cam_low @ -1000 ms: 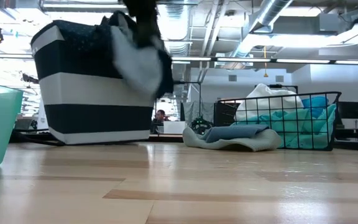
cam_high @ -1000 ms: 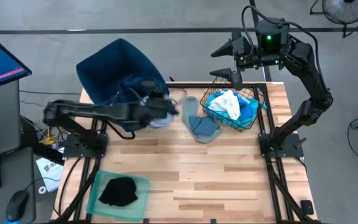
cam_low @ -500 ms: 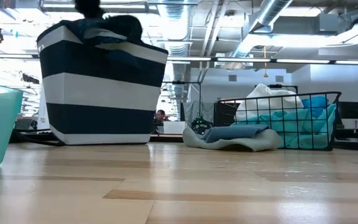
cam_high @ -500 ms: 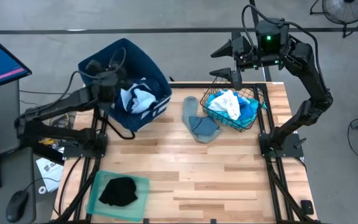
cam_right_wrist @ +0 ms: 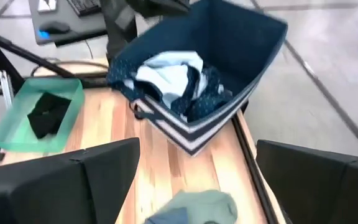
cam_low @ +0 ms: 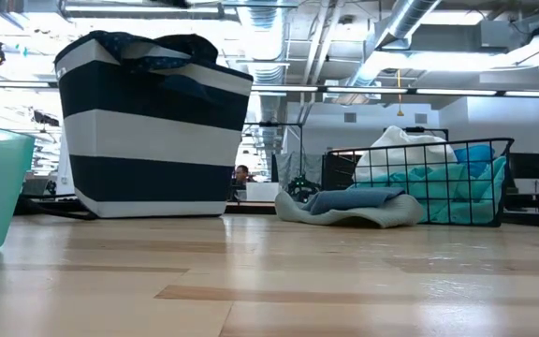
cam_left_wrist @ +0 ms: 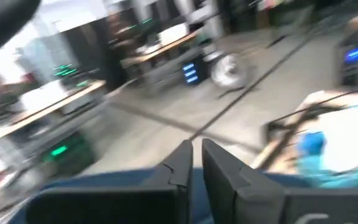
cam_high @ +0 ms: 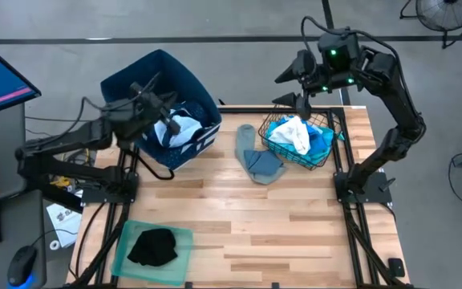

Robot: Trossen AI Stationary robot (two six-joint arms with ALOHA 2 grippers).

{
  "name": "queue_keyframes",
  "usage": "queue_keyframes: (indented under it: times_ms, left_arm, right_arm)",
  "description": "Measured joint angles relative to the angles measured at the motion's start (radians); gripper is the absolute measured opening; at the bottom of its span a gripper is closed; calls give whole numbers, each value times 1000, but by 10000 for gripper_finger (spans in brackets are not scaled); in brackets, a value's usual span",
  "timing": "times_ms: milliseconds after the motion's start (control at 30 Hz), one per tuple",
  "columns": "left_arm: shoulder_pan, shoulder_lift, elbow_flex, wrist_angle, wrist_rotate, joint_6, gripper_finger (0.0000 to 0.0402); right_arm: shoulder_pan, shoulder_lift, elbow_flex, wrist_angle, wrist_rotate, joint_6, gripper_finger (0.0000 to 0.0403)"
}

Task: Pick & Place Cloths
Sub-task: Put the dark blue cloth into the blue laundry organizer

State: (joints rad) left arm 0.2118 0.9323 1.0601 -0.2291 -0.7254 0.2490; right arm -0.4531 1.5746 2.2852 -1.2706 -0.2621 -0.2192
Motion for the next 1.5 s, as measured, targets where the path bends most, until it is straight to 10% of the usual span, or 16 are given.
queue_keyframes:
  times_ms: [333,767,933,1167,1500]
  left_arm:
    - [-212,-48,-28,-92,178,-207,135]
    - [-237,78,-147,-177,69,-306,238]
    - [-198,66,-147,-222,69,-457,196]
    - [-92,13,-147,-327,124,-610,19]
    - [97,-56,-90,-337,-21,-399,0]
  right_arm:
    - [-8,19,0,-4,1,0,315]
    - [0,33,0,-2,0,19,315]
    - [7,36,0,-3,-1,30,315]
    - [14,36,0,-4,-1,37,315]
    - [14,45,1,-2,1,37,315]
